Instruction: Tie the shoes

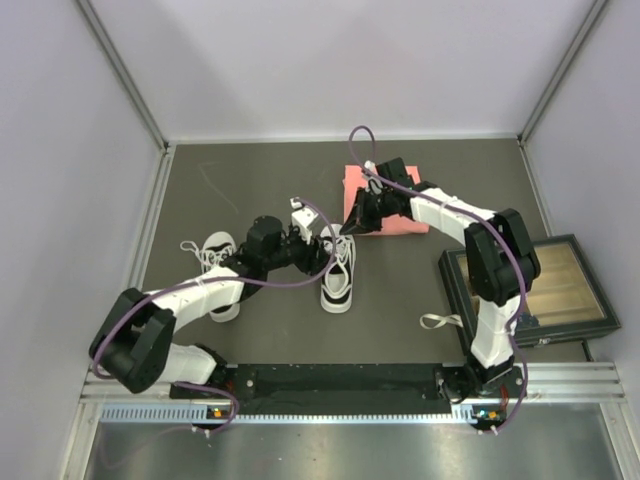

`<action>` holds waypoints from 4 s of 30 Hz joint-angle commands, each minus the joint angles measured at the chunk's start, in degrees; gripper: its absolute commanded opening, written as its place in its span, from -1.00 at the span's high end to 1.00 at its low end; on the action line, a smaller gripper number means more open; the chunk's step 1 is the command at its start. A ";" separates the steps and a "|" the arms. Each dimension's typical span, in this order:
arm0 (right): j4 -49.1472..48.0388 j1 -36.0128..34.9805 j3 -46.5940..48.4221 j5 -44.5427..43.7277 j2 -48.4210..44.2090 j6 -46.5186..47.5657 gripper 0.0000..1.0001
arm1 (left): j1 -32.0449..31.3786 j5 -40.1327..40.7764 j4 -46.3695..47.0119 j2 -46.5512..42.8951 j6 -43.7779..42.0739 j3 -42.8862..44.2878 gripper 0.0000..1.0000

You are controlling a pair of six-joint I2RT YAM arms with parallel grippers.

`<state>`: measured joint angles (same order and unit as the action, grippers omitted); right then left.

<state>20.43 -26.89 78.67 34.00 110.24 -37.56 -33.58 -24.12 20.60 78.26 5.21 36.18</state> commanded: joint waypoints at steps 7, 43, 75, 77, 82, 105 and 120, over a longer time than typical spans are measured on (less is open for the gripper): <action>-2.14 -0.62 -0.01 -4.64 -6.35 1.96 1.00 | 18.01 -17.69 -17.31 -3.21 -15.99 5.72 -0.35; 0.05 1.32 -1.24 -12.10 -14.96 3.72 1.00 | 12.49 -22.82 -40.37 14.65 -64.28 19.10 0.96; -2.49 -0.70 0.25 -14.22 -14.88 3.02 1.00 | 0.10 -32.58 -52.34 17.90 -21.03 37.13 0.55; -2.58 -0.88 0.16 -14.22 -14.87 2.85 1.00 | 0.62 -29.08 -50.40 15.01 -24.27 32.76 0.31; -2.41 -0.97 0.34 -14.40 -14.88 3.11 1.00 | 8.16 -23.53 -39.95 2.53 -27.44 20.17 -0.08; -1.00 -0.97 0.78 -14.40 -15.49 3.90 1.00 | 7.31 -14.82 -51.09 17.71 -64.96 17.60 0.22; -3.55 -0.97 1.22 -11.50 -14.35 3.28 1.00 | -12.36 -26.34 -36.02 7.41 -37.67 26.74 1.00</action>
<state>19.51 -27.35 76.95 20.51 95.55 -34.13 -37.65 -47.62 -28.84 81.60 -45.41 60.97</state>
